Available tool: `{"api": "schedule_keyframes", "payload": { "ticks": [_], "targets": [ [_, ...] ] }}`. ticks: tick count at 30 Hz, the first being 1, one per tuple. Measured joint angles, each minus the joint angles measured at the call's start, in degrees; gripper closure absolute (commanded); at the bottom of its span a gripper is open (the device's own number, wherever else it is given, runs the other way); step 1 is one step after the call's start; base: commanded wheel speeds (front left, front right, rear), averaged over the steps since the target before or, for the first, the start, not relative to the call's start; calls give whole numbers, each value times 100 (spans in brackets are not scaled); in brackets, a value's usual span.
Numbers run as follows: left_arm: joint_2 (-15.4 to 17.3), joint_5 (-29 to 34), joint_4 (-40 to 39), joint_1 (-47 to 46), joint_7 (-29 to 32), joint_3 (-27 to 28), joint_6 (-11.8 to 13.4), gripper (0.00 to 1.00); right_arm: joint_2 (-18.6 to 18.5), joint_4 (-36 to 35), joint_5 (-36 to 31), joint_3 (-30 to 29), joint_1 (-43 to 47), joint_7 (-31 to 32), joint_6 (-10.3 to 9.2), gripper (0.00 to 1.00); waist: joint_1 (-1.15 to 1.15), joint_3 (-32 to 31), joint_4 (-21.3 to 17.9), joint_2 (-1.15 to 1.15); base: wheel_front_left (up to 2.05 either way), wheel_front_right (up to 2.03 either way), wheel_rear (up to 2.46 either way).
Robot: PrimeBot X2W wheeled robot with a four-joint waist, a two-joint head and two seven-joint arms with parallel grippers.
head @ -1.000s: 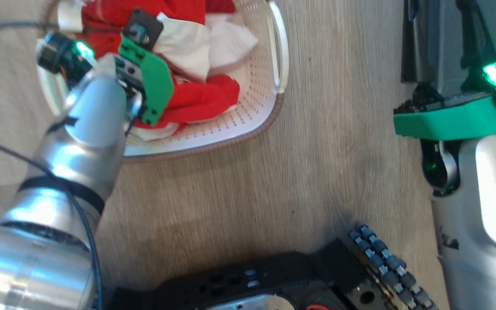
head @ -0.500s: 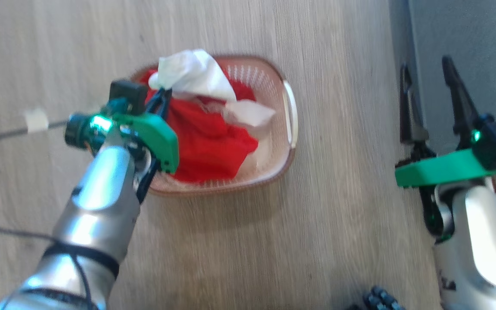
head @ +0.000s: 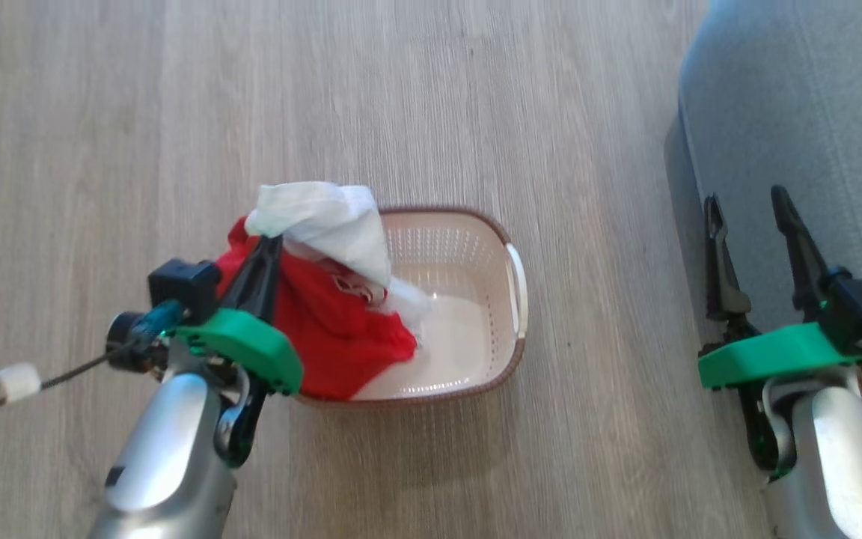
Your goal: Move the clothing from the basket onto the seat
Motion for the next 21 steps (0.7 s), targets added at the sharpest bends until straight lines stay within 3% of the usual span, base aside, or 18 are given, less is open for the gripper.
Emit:
{"api": "schedule_keyframes", "payload": {
  "ticks": [21],
  "targets": [
    [143, -335, -1246, 1014, 160, 213, 366, 100, 2, 120, 1, -148, 444, 0, 0, 0, 0, -858, 11, 0, 0, 0, 0]
  ]
}}
